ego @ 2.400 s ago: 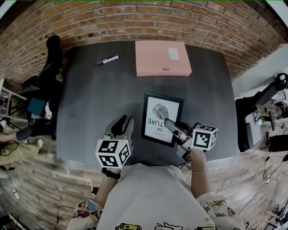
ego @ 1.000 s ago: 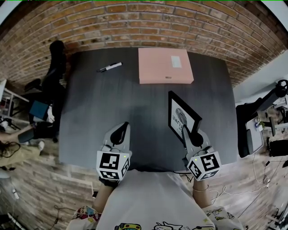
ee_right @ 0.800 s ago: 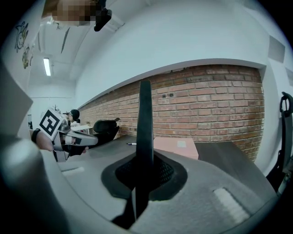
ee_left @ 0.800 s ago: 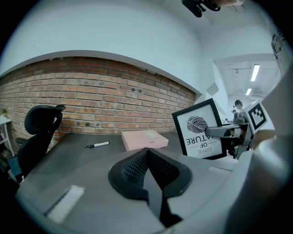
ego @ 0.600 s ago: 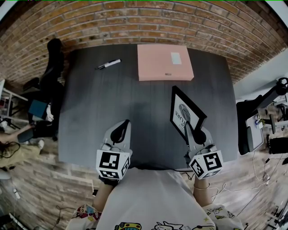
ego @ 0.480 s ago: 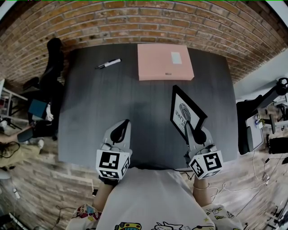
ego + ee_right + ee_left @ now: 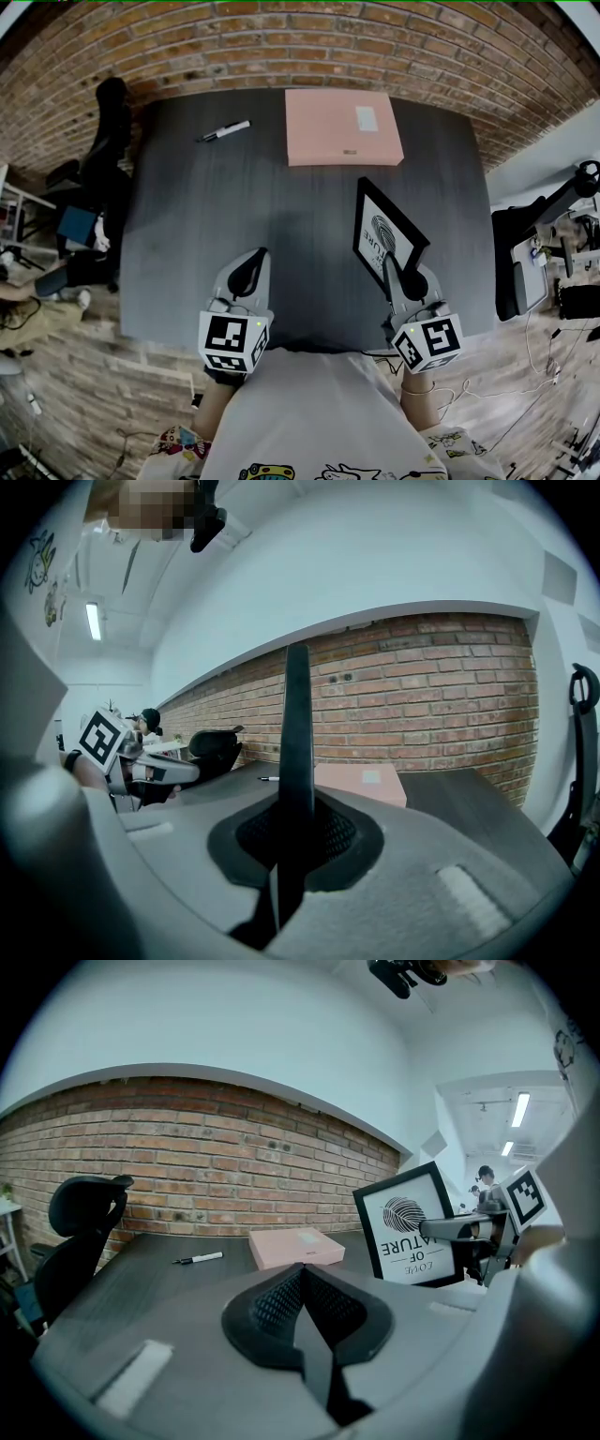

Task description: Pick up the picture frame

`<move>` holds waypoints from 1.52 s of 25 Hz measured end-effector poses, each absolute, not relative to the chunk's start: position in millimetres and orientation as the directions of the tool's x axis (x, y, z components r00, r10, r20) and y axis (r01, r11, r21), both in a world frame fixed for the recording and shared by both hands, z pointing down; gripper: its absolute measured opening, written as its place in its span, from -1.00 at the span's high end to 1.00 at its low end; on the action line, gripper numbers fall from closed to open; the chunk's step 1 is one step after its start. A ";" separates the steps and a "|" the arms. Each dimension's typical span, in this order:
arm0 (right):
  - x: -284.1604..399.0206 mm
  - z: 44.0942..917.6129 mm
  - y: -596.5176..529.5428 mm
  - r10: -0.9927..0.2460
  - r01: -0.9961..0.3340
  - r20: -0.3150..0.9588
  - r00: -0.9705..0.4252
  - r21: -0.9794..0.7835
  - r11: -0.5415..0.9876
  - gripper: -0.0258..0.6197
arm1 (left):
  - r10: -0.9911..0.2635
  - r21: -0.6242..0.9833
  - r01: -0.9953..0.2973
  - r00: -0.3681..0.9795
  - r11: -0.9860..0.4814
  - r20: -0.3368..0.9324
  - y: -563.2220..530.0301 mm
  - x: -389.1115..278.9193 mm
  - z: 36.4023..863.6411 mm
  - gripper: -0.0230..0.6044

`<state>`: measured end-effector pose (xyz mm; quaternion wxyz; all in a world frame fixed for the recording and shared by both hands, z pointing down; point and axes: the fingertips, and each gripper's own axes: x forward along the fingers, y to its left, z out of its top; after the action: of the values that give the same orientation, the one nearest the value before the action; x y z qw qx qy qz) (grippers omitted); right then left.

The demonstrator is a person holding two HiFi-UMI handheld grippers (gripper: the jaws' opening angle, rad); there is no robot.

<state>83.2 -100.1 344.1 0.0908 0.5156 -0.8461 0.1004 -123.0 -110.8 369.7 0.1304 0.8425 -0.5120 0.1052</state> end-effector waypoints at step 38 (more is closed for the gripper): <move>79.9 350.1 -100.2 -0.830 -0.876 0.286 -0.479 -0.091 0.474 0.88 | -0.841 0.097 -0.898 0.437 -0.429 0.318 -111.5 -123.2 369.9 0.88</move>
<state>79.9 -100.2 350.1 0.1014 0.5004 -0.8524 0.1126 -123.2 -111.5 369.9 0.1269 0.8380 -0.5188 0.1113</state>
